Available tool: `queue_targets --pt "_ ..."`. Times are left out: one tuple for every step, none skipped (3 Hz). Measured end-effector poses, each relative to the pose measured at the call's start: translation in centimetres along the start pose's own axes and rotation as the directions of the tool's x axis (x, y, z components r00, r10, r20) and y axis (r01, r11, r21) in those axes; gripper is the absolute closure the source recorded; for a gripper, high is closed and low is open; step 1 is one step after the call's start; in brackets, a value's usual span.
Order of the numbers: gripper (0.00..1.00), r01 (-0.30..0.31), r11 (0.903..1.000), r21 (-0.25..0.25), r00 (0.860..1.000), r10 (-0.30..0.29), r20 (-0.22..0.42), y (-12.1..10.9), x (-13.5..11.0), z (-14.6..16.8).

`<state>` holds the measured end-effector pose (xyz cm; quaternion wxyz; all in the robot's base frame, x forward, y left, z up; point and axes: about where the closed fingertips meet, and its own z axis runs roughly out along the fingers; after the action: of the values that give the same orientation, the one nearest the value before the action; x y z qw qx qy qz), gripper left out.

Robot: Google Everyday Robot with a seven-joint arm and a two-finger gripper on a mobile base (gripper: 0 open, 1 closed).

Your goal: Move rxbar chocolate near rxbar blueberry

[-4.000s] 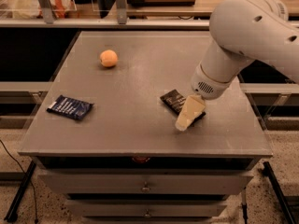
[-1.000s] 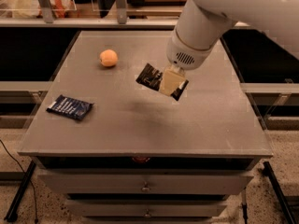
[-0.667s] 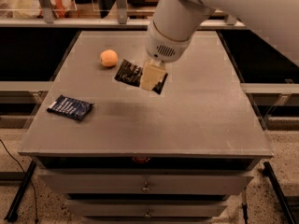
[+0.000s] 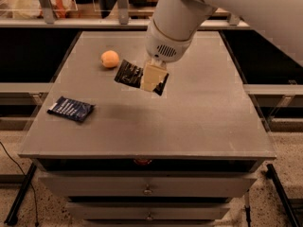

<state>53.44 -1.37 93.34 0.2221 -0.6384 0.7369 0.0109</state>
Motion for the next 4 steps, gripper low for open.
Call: queue_targets --pt "1.0 0.096 0.9953 -0.014 0.995 -0.095 0.035 -1.0 -2.7 1.5" --pt "1.0 0.238 0.9702 -0.047 0.969 -0.233 0.087 -2.0 -6.8 3.7" --pt "1.0 0.357 0.9308 -0.078 0.93 -0.346 0.127 -2.1 -10.4 5.8" --pt "1.0 0.464 0.8811 -0.091 0.881 -0.448 0.155 -1.6 -13.8 7.5"
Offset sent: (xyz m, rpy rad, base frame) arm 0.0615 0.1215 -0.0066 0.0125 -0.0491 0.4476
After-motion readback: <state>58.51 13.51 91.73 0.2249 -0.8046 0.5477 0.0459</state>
